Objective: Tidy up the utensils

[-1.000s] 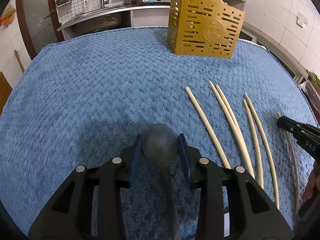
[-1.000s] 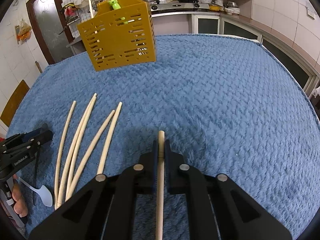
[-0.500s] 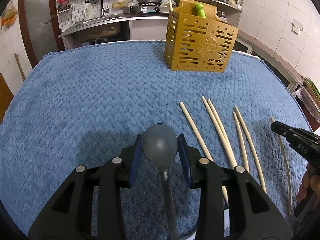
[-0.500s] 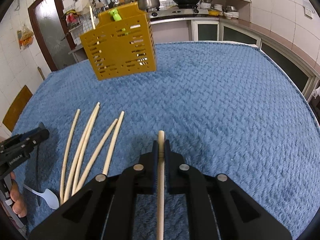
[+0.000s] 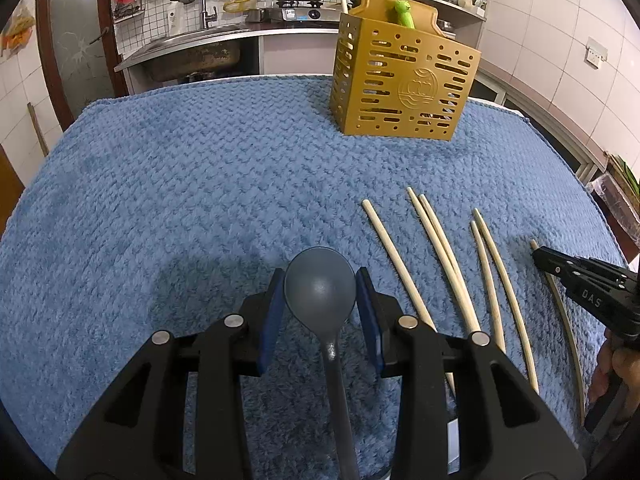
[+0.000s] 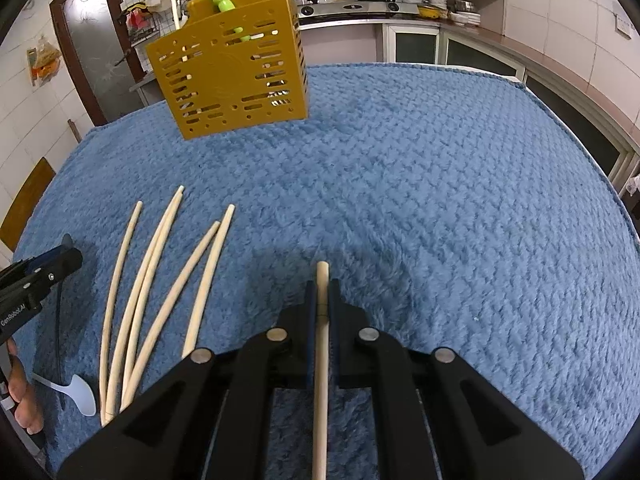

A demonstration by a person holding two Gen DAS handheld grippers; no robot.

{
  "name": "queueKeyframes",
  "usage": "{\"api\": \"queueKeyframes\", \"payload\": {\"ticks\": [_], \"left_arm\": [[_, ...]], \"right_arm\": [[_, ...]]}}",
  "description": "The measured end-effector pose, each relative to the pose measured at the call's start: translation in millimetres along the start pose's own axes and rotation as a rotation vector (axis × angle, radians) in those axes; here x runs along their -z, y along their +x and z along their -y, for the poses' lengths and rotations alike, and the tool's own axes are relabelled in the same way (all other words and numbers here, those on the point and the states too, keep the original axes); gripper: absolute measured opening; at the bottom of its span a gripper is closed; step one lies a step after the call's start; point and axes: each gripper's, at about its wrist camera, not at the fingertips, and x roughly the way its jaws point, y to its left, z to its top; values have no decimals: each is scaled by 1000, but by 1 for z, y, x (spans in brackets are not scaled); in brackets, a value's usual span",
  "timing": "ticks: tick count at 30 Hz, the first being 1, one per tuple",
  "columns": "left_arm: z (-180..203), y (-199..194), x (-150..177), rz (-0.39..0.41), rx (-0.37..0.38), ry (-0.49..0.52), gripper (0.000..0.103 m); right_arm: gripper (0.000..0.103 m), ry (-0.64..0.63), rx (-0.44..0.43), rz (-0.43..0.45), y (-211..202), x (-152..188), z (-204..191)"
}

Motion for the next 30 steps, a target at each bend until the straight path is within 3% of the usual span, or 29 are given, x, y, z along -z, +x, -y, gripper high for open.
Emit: {"api": "queueKeyframes", "payload": {"ticks": [30], "left_arm": [[-3, 0, 0, 4, 1, -9, 34]], "right_arm": [[8, -28, 42, -12, -6, 3, -8]]}}
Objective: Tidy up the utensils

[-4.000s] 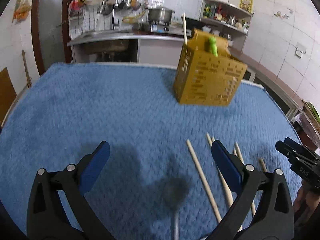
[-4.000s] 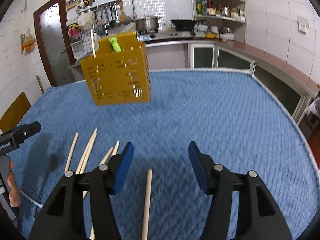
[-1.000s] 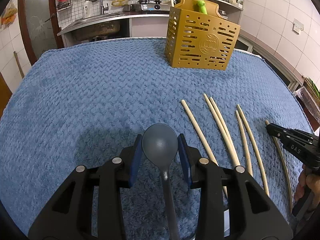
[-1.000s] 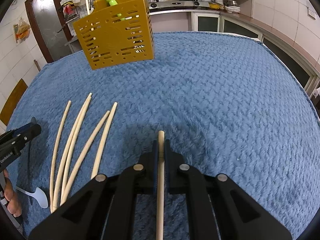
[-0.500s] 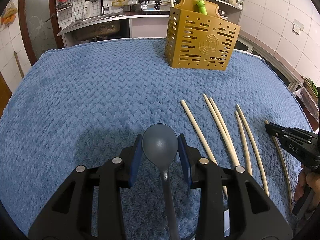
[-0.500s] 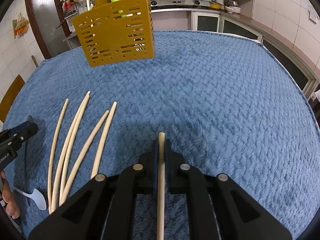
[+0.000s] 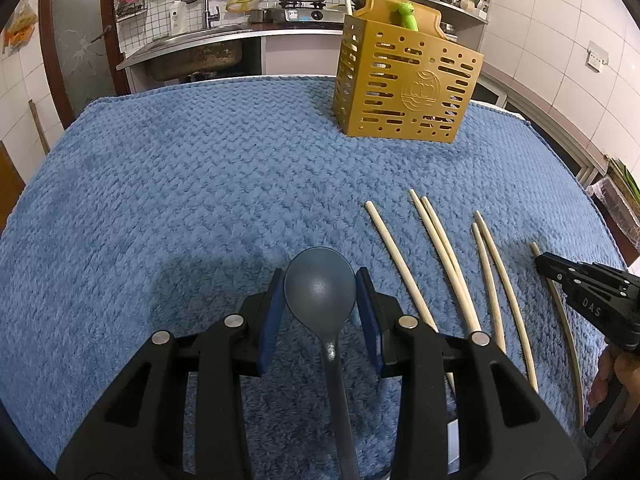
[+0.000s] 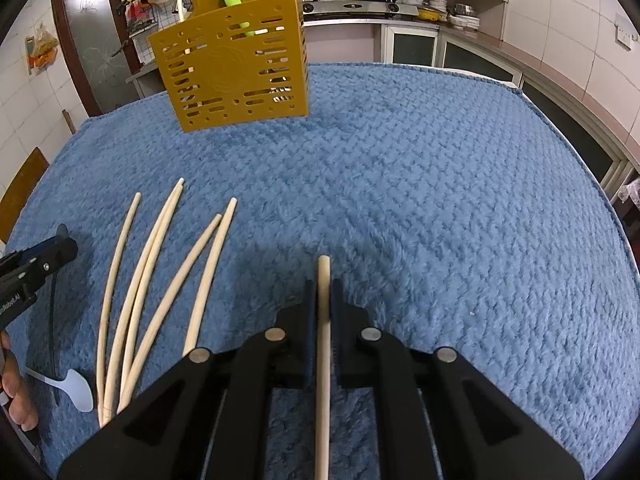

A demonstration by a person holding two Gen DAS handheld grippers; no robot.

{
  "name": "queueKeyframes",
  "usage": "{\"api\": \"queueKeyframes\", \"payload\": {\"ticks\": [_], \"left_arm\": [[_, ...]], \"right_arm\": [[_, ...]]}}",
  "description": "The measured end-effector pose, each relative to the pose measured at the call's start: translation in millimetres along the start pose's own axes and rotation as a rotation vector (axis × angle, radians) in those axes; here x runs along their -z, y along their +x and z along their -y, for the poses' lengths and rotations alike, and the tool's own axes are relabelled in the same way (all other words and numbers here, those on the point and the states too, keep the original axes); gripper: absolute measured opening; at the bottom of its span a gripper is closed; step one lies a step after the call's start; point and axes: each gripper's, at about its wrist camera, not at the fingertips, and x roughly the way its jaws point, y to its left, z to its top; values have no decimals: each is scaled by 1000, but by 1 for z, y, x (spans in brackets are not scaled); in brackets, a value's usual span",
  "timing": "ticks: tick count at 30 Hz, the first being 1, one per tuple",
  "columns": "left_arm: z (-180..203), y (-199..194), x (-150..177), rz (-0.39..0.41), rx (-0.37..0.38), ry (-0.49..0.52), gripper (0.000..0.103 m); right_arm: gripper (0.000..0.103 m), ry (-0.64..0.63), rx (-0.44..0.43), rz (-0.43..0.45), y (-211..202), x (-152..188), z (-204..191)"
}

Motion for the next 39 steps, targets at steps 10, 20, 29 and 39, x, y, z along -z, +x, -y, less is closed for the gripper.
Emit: {"api": "queueKeyframes", "payload": {"ticks": [10, 20, 29, 39], "left_arm": [[0, 0, 1, 0, 0, -3, 34], [1, 0, 1, -3, 0, 2, 34], [1, -10, -3, 32, 3, 5, 34], [2, -48, -25, 151, 23, 9, 34]], "right_arm": [[8, -18, 9, 13, -2, 1, -3], [7, -5, 4, -4, 1, 0, -1], [6, 28, -41, 80, -25, -10, 4], [6, 56, -113, 264, -65, -32, 5]]}}
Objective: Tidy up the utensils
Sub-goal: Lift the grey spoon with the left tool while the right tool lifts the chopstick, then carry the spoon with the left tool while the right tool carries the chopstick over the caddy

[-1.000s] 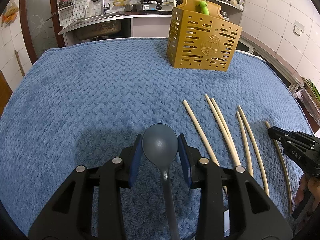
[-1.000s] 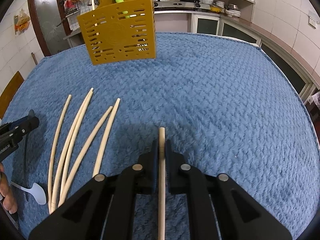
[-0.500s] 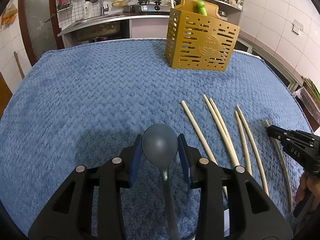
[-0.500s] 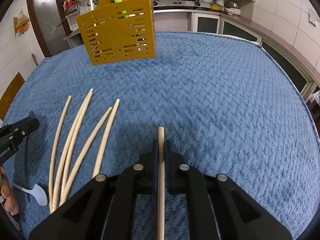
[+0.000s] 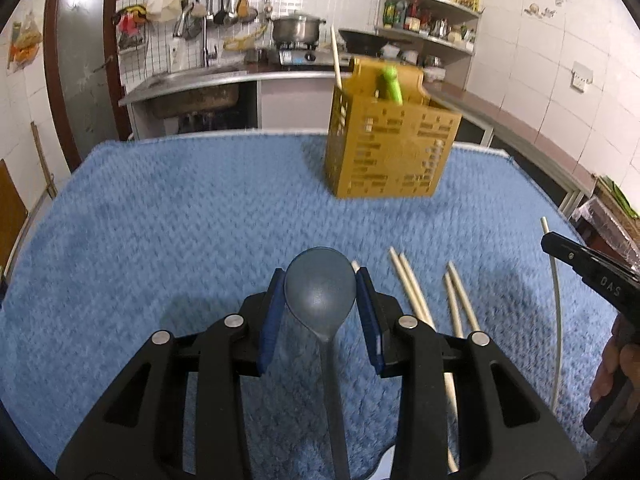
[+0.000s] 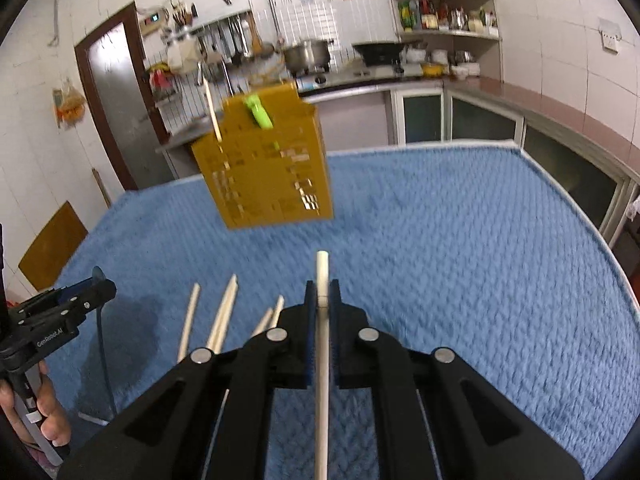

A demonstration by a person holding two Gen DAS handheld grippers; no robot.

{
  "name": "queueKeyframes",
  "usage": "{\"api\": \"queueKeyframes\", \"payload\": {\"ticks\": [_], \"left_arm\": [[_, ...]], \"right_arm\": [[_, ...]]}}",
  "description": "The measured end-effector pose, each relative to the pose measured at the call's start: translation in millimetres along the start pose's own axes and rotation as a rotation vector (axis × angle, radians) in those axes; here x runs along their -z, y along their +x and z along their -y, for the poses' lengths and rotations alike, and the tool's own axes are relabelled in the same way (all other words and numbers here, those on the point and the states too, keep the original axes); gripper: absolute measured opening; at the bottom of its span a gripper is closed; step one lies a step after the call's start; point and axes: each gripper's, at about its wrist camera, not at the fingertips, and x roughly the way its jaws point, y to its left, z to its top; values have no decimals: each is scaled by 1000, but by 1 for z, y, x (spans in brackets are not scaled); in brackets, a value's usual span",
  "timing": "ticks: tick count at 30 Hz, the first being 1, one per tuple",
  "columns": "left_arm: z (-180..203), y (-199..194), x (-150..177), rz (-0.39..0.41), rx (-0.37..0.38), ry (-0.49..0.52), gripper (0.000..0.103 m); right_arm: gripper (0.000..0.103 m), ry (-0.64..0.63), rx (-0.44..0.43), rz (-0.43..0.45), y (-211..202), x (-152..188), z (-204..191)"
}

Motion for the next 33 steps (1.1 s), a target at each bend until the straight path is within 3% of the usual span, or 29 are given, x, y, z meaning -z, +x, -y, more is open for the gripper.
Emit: {"api": "queueKeyframes", "payload": {"ticks": [20, 33], "left_arm": [[8, -16, -73, 176, 45, 17, 34], [35, -3, -177, 389, 67, 66, 34]], "right_arm": [[6, -45, -14, 235, -17, -69, -16], [6, -66, -13, 426, 5, -166, -31]]}}
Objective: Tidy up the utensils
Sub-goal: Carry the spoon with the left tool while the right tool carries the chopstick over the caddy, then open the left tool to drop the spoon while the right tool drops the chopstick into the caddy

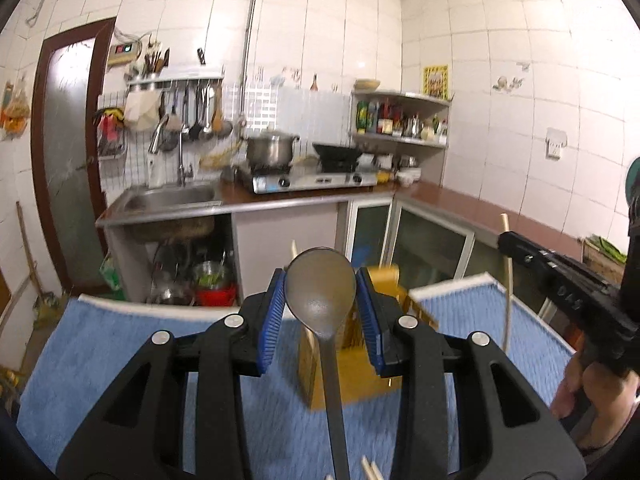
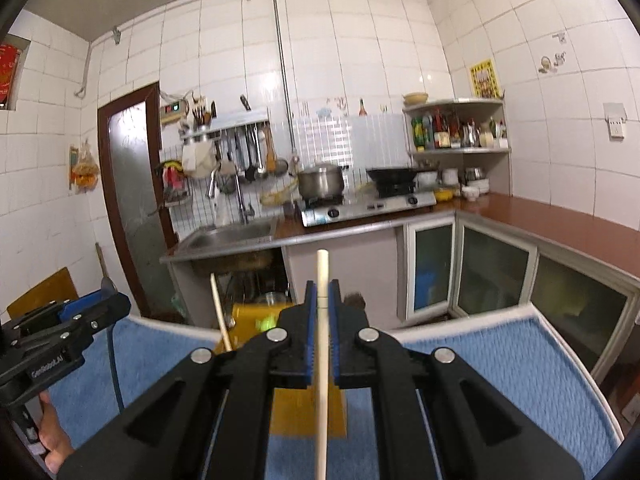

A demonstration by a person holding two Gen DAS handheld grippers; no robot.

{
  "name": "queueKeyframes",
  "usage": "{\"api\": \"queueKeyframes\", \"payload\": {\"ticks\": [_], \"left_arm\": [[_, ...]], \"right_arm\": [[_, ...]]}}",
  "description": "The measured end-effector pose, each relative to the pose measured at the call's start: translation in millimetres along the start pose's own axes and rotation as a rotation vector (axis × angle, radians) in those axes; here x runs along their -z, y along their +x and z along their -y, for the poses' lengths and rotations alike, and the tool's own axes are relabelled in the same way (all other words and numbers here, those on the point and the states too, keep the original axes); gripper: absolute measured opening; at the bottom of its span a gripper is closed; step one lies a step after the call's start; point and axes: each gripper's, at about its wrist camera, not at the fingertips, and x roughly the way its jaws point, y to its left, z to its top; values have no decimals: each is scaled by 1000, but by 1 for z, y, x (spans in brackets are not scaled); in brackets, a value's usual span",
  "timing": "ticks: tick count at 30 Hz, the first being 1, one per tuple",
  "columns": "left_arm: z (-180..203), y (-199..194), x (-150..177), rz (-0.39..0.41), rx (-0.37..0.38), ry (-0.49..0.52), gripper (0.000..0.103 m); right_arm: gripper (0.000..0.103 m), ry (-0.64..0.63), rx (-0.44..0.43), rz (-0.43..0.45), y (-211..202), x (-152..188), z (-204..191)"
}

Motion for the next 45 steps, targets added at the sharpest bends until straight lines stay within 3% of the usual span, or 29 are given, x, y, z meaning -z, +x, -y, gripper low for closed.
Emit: {"api": "queueKeyframes", "payload": {"ticks": [12, 17, 21, 29, 38, 40, 42, 45], "left_arm": [[4, 68, -51, 111, 18, -22, 34], [-1, 109, -46, 91, 29, -44, 34], [-6, 132, -27, 88, 22, -60, 34], [-7, 144, 16, 93, -1, -40, 35], [-9, 134, 43, 35, -8, -38, 35], [-8, 128, 42, 24, -2, -34, 40], [-9, 119, 39, 20, -2, -37, 55], [-12, 103, 32, 10, -7, -46, 65]], "right_arm": [[6, 1, -5, 176, 55, -60, -11], [6, 9, -7, 213, 82, -66, -14], [6, -24, -7, 235, 99, -51, -19], [6, -46, -36, 173, 113, -7, -18], [6, -45, -40, 89, 96, 28, -8], [7, -44, -50, 59, 94, 29, -6], [7, -55, -51, 27, 94, 29, -8], [10, -61, -44, -17, 92, 29, -9]]}}
